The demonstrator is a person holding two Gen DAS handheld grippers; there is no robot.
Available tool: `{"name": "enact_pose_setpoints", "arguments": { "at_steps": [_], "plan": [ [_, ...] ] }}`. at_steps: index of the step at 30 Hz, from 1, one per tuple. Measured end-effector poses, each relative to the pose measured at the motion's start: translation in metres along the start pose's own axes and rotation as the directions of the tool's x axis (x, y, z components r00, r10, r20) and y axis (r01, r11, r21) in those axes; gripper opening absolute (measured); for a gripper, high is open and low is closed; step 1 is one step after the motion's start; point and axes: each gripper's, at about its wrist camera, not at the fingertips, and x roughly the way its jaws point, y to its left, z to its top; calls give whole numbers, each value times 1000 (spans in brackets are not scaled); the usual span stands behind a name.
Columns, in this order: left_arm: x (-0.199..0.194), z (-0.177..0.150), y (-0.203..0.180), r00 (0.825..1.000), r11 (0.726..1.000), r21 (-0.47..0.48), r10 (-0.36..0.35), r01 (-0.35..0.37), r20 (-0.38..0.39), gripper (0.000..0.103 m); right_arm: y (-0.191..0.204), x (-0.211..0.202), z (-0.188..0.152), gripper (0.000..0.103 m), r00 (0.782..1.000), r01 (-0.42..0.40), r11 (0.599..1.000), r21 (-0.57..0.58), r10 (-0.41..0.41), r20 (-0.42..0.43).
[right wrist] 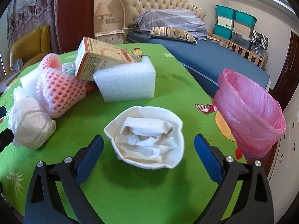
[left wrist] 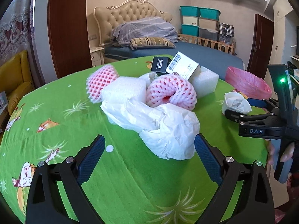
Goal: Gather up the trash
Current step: 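Move both tools back over the remaining trash on the table, then grasp the white paper bowl with the right tool while the left tool grasps the white plastic bag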
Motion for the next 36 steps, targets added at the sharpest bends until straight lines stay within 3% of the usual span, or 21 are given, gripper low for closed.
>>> {"name": "enact_pose_setpoints", "arguments": {
  "at_steps": [5,7,13,19,20,23,26,36],
  "plan": [
    [5,1,-5,1000,1000,-4,-14,14,-24,90,-2,0,-1,92,1000,-14,1000,12,14,8],
    [8,3,-8,999,999,-12,-32,32,-35,90,-4,0,-2,77,1000,-26,999,21,25,13],
    [23,7,-13,995,997,-44,-64,61,-77,90,-9,-8,-5,75,996,-67,997,39,64,65],
    [45,16,-22,992,999,-42,-16,11,-128,90,-15,-10,-5,75,994,-84,995,61,79,78],
    [47,16,-24,991,999,-35,-12,8,-133,87,-15,-10,-5,75,994,-85,995,60,80,78],
    [47,15,-27,992,1000,-14,-25,23,-120,64,-16,-11,-6,75,993,-85,994,62,80,84],
    [45,13,-31,994,1000,9,-29,30,-104,55,-15,-11,-7,75,993,-84,995,59,79,87],
    [28,9,-33,998,998,20,-55,55,-8,52,-13,-16,-11,75,988,-86,995,57,78,130]
  ]
}}
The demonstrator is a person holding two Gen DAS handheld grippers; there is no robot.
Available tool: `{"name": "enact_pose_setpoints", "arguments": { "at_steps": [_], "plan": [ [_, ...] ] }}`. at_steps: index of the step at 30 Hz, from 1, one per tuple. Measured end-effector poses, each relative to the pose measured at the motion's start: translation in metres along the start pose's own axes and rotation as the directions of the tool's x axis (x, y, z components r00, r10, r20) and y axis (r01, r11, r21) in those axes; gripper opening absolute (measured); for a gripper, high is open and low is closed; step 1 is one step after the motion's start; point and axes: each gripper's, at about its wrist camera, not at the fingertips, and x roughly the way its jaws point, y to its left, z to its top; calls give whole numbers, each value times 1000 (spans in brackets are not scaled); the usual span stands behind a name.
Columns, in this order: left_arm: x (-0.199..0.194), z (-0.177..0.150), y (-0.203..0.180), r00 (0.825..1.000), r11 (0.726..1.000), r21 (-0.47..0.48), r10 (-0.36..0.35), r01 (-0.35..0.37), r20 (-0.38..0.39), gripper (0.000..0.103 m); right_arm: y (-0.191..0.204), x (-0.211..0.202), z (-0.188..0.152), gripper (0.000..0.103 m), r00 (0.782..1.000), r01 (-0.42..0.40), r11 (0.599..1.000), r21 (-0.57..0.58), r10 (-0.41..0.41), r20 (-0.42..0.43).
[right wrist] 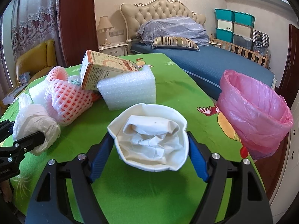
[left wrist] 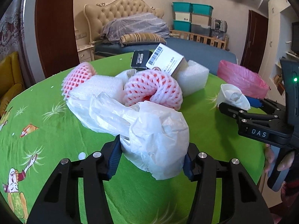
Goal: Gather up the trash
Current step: 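Grasp the white paper bowl with the right tool while the left tool grasps the white plastic bag, then carry the paper bowl and plastic bag toward the wastebasket with both tools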
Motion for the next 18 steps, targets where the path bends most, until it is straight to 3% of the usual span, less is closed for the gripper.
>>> {"name": "enact_pose_setpoints", "arguments": {
  "at_steps": [18],
  "plan": [
    [-27,-6,-7,991,999,24,31,-34,131,52,14,-28,-19,75,998,-30,999,-29,31,59]
  ]
}}
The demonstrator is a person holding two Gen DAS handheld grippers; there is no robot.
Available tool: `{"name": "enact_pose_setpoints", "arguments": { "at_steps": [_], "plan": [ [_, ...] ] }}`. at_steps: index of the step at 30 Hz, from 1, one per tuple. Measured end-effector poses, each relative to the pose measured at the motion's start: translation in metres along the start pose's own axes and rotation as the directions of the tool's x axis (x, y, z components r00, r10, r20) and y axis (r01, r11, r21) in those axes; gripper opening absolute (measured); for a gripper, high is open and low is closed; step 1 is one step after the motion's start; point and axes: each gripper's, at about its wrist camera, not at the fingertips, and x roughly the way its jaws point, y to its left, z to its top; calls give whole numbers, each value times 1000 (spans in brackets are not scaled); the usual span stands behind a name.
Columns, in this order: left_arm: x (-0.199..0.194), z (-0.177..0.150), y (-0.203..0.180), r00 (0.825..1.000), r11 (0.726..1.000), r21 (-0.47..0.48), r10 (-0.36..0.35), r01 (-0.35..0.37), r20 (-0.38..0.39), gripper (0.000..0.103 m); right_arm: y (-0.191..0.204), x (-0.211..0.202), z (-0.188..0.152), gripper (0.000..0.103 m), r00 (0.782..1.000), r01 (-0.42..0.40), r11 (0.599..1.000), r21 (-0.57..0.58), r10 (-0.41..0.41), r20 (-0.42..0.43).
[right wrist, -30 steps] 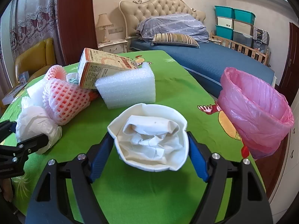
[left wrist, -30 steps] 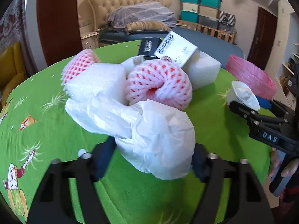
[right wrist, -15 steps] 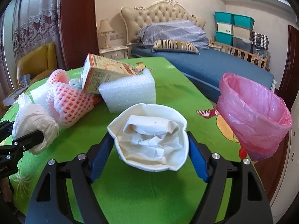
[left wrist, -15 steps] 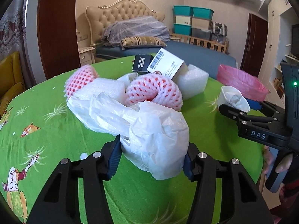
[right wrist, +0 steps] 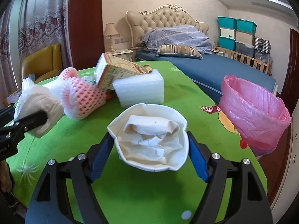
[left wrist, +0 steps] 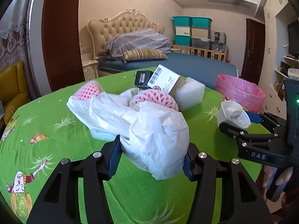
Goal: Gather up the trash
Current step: 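Carry the paper bowl and plastic bag toward the wastebasket with both tools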
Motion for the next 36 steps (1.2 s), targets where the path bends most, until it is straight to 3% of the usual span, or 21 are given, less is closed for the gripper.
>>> {"name": "enact_pose_setpoints", "arguments": {
  "at_steps": [8,21,28,36],
  "plan": [
    [-8,1,-7,999,999,45,8,-10,41,52,-1,-23,2,75,999,-13,1000,7,12,53],
    [-23,4,-27,993,992,123,-1,-13,118,52,-24,-52,3,75,990,49,999,23,-51,128],
    [-14,12,-44,994,984,177,-48,30,95,52,-49,-61,3,75,984,100,993,63,-108,140],
    [8,30,-82,987,967,211,-156,144,40,52,-76,-69,2,75,975,148,984,103,-162,153]
  ]
}}
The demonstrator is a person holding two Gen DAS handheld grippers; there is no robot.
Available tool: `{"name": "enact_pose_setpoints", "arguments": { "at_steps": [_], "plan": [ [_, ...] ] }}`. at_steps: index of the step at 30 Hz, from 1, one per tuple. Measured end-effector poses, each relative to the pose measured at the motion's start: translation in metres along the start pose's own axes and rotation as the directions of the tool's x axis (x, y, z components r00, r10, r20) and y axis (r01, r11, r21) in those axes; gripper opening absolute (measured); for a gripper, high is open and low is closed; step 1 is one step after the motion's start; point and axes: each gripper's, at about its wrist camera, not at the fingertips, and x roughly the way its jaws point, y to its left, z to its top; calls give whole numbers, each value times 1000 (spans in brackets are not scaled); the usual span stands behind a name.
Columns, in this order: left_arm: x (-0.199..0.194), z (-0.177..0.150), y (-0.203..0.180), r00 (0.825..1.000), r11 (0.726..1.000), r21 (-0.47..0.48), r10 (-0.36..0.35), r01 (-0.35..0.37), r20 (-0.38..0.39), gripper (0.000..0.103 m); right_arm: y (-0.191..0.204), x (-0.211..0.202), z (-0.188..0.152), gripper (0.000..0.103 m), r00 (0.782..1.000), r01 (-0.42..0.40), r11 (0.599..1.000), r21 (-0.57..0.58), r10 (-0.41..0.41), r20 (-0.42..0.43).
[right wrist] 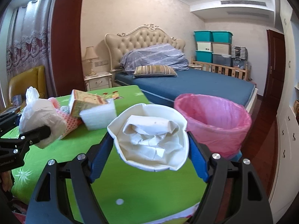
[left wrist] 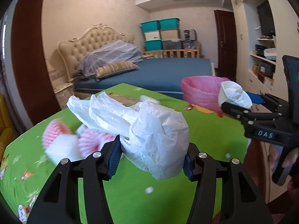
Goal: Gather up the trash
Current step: 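Carry the paper bowl and plastic bag toward the wastebasket with both tools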
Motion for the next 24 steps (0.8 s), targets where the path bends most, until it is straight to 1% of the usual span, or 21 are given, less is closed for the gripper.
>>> {"name": "enact_pose_setpoints", "arguments": {
  "at_steps": [4,10,19,24],
  "plan": [
    [12,11,-19,1000,998,48,-28,27,5,52,-17,-2,1,75,999,35,999,12,-35,12],
    [39,35,-40,997,995,63,-69,70,-18,52,-50,-1,6,76,994,103,994,27,-103,20],
    [83,92,-75,986,984,62,-163,164,-31,52,-97,5,16,76,985,167,984,68,-169,21],
    [113,120,-98,981,978,74,-191,194,-44,52,-118,14,27,76,980,194,979,59,-196,32]
  ]
}}
